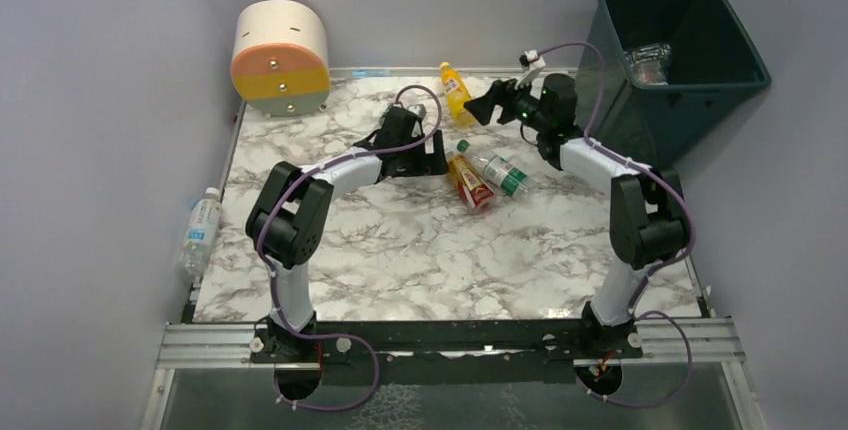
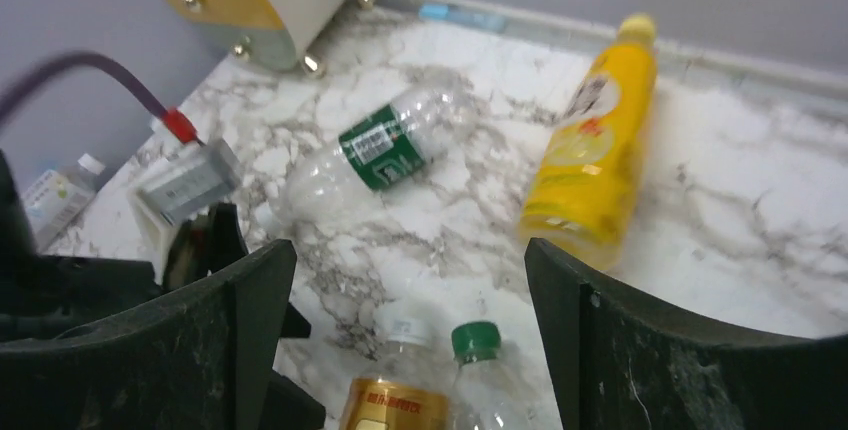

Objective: Put the plastic bottles in the bin
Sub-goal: Adjust the plastic bottle at the center of the board.

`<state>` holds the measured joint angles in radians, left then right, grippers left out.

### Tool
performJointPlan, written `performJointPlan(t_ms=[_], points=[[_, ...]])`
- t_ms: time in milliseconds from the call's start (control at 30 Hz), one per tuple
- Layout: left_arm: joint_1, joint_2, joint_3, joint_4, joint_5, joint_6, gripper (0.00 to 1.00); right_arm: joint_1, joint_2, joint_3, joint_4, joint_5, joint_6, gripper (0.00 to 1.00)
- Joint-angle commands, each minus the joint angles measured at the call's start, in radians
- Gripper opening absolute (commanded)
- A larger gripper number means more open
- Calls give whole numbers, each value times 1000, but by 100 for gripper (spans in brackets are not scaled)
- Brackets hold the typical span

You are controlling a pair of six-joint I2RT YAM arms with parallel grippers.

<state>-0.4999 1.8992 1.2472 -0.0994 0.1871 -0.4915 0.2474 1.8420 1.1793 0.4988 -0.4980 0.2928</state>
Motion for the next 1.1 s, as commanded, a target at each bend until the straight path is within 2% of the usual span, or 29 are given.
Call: performJointPlan(t_ms=[0, 367, 500, 567, 667, 867, 1067], points=[[-5, -99, -9, 21, -9, 1, 99, -36, -55, 59, -60, 47, -60, 89], [63, -295, -37, -35, -141, 8, 99, -12, 256, 541, -473, -15, -42, 88], [122, -288, 10, -56, -163, 22, 99, -4, 401, 778, -640, 13, -37, 87], [150, -239, 70, -48, -162, 33, 99, 0, 437, 832, -672, 22, -32, 87], [161, -98, 239, -69, -130, 49, 99, 10, 493, 895, -691, 42, -26, 88], [162, 89, 411, -43, -116, 76, 99, 40, 682, 1181, -768, 81, 33, 88], [161, 274, 568, -16, -66, 70, 99, 42, 704, 1097, -645, 58, 153, 88]])
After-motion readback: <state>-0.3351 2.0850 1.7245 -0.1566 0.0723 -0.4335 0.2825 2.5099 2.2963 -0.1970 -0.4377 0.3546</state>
